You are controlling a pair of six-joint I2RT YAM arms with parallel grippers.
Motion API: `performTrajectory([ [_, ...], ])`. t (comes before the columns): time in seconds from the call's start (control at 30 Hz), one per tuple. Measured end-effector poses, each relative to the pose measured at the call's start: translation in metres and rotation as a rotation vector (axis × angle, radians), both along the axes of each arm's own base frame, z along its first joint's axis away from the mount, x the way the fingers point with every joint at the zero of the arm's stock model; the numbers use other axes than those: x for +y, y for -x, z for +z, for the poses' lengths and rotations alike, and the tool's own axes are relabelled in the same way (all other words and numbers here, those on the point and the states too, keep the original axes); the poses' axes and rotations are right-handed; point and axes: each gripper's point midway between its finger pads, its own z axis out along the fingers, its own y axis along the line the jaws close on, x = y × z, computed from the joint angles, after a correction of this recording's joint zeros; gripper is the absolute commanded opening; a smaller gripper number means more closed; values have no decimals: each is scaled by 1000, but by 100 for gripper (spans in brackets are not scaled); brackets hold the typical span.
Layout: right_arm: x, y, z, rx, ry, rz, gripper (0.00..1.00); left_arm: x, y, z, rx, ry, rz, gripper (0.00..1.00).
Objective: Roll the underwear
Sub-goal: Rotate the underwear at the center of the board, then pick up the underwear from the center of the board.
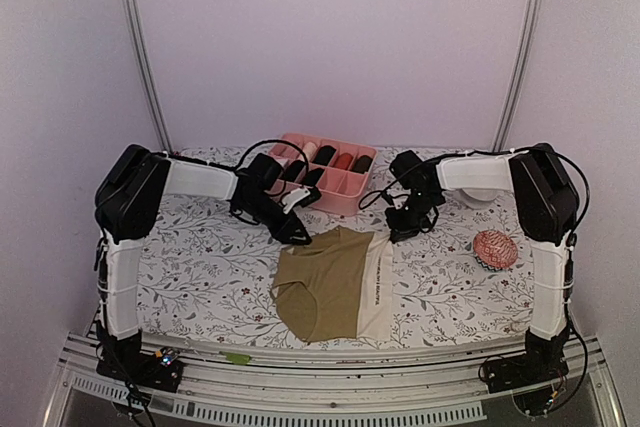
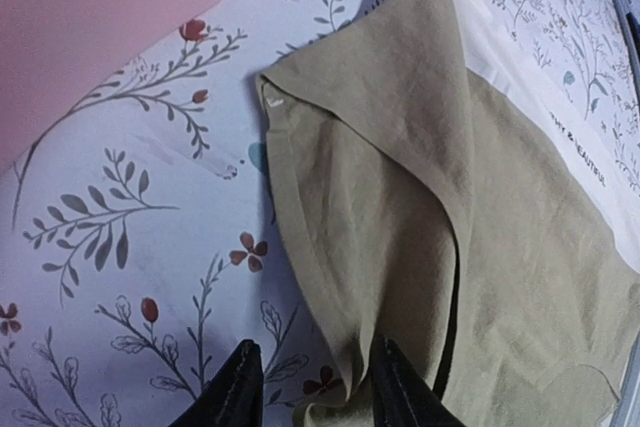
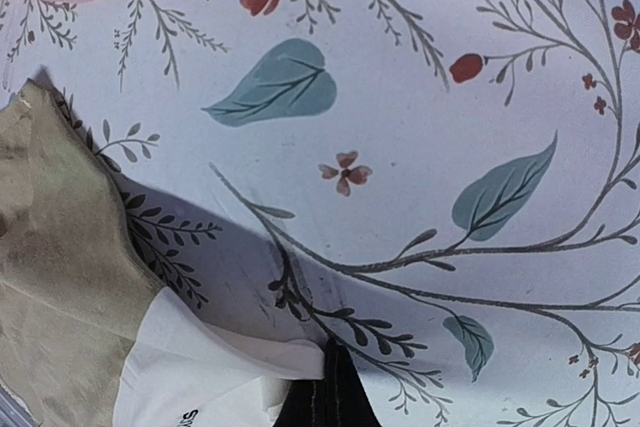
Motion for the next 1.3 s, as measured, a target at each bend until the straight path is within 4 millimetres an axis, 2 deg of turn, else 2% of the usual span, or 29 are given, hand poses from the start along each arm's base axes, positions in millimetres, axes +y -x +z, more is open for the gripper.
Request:
performTrajectory([
  [0.2,0,-1,0,7,-11,-2,0,-18,-17,-3,-12,17,-5,29],
  [0.5,-6,-8,0,9,-5,-4,0,-40,-19,-9,-109,-26,-58,29],
  [0.67,-6,-8,1,14,-4,8,0,-45,-30,-10,-207,-83,-69,30],
  [0.7,-6,-8,1,14,-4,11,0,-45,-33,-10,-228,-95,-72,28],
  [0.77,-5,-8,1,18,-5,21,0,-46,-39,-12,-271,-122,-81,16],
  [0.83,-5,-7,1,22,-7,28,0,-46,-44,-12,-309,-147,-91,10],
  [1.0,-4,-6,1,33,-13,46,0,-43,-57,-12,-397,-206,-94,8],
  [1.07,-3,-5,1,42,-21,53,11,-40,-61,-11,-413,-221,-89,11],
  [1.13,-1,-5,2,49,-32,65,29,-39,-63,-11,-418,-221,-97,16],
  [1.2,1,-3,3,58,-48,80,43,-39,-62,-10,-416,-209,-108,20],
  [1.3,3,-1,7,70,-84,101,57,-39,-60,-9,-403,-191,-121,26],
])
